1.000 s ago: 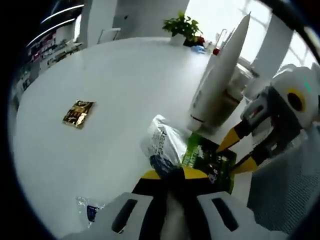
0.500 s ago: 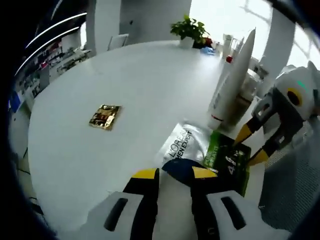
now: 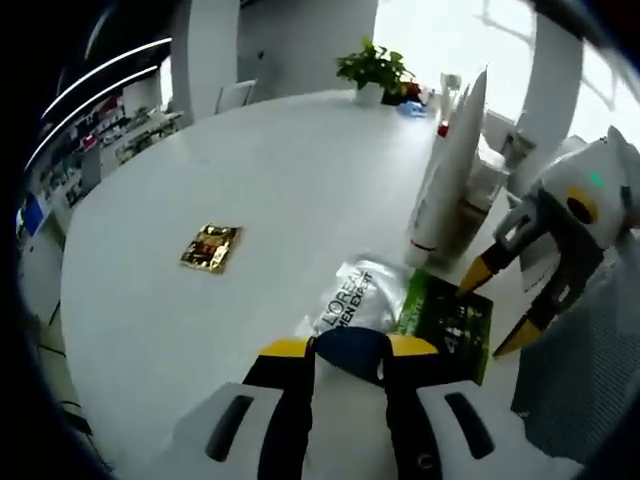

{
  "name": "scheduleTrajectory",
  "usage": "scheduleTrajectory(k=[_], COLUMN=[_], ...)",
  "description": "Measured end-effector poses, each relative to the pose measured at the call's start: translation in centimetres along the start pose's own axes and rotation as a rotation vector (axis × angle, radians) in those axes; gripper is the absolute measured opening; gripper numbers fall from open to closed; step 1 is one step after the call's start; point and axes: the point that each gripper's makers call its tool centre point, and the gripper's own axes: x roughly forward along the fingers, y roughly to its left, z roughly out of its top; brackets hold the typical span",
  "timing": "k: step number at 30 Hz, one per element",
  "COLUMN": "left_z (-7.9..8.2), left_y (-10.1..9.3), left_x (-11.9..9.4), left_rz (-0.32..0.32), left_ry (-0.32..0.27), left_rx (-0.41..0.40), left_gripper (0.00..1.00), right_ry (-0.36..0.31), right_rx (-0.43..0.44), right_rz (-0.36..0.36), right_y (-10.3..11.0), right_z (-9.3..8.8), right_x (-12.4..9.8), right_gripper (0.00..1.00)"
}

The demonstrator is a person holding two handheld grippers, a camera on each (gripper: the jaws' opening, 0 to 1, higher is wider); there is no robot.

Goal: Arrange the skincare products in the storage area until every visible bottle or jar stands upright without overlapping.

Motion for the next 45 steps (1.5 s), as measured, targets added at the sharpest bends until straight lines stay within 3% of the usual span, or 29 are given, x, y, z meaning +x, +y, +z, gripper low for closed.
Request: scheduleTrajectory(k=[11,36,45], left_z=[-1.4,-0.4,0.0], left_y=[0.6,0.5,-0.5], left_x=[1.4,2.2,1.7], left_rz=[0.002,0.010,0.003], left_ry=[0.029,0.001,-0.003], left_rx=[-0.042,-0.076,-0.056], left_gripper=[0.20,0.18,0.20], right_ry=[-0.005,-0.010,-0.004], right_rx=[0.027,0.042,0.022], right_rz=[-0.011,-0.035,-0.040], right_y=[-0.5,-1.4,-1.3], right_z=[0.1,0.1,0.0], right_x=[0.0,0.0,-0.3], right_gripper=[0.38,0.36,0.37])
